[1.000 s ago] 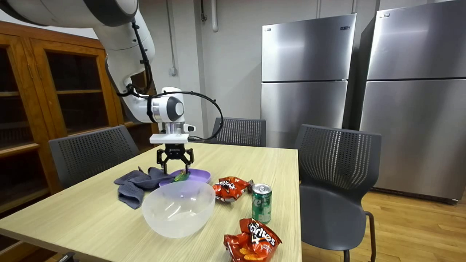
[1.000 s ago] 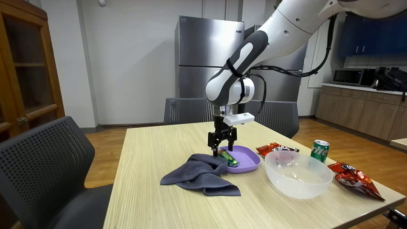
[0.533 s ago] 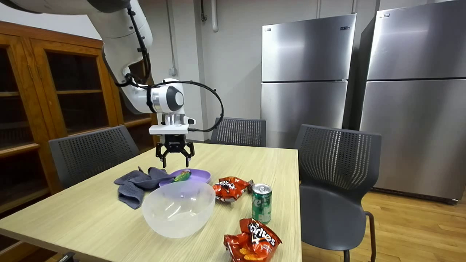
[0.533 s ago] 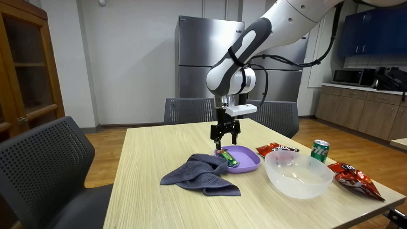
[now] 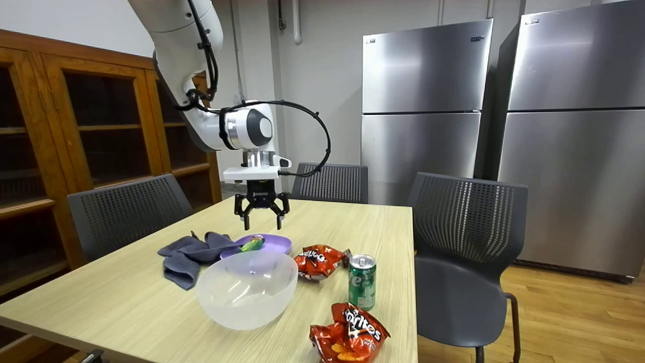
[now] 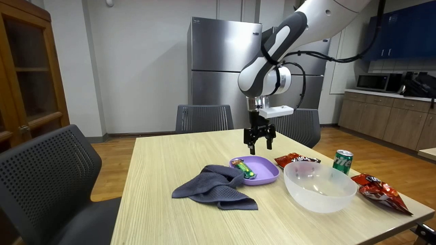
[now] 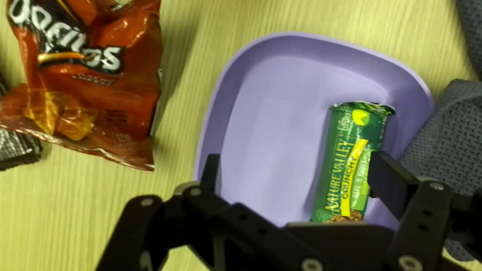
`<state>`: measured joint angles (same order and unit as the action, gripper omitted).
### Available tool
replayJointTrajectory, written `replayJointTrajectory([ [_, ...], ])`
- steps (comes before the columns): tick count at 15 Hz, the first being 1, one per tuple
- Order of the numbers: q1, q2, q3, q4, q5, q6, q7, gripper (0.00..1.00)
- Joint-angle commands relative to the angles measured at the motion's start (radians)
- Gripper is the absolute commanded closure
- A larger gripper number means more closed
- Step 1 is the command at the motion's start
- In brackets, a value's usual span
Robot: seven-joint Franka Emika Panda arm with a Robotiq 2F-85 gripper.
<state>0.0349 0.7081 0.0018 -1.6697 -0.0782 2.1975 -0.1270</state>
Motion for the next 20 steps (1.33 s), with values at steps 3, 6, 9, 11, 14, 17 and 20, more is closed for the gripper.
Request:
replayJointTrajectory([
  [3,-0.056,-0.030,-0.026,-0.059,0.009,-0.018,0.018,0.00],
  [6,-0.076,-0.033,-0.043,-0.072,0.006,-0.021,0.027,0.00],
  [9,-0.086,-0.041,-0.060,-0.087,-0.001,-0.017,0.037,0.00],
  [11,-0.094,-0.043,-0.067,-0.095,0.000,-0.014,0.039,0.00],
  [14,-0.111,-0.049,-0.073,-0.106,0.009,-0.008,0.036,0.00],
  [17,-0.123,-0.055,-0.082,-0.110,0.009,-0.008,0.042,0.00],
  [20,-0.133,-0.053,-0.089,-0.103,0.009,-0.012,0.050,0.00],
])
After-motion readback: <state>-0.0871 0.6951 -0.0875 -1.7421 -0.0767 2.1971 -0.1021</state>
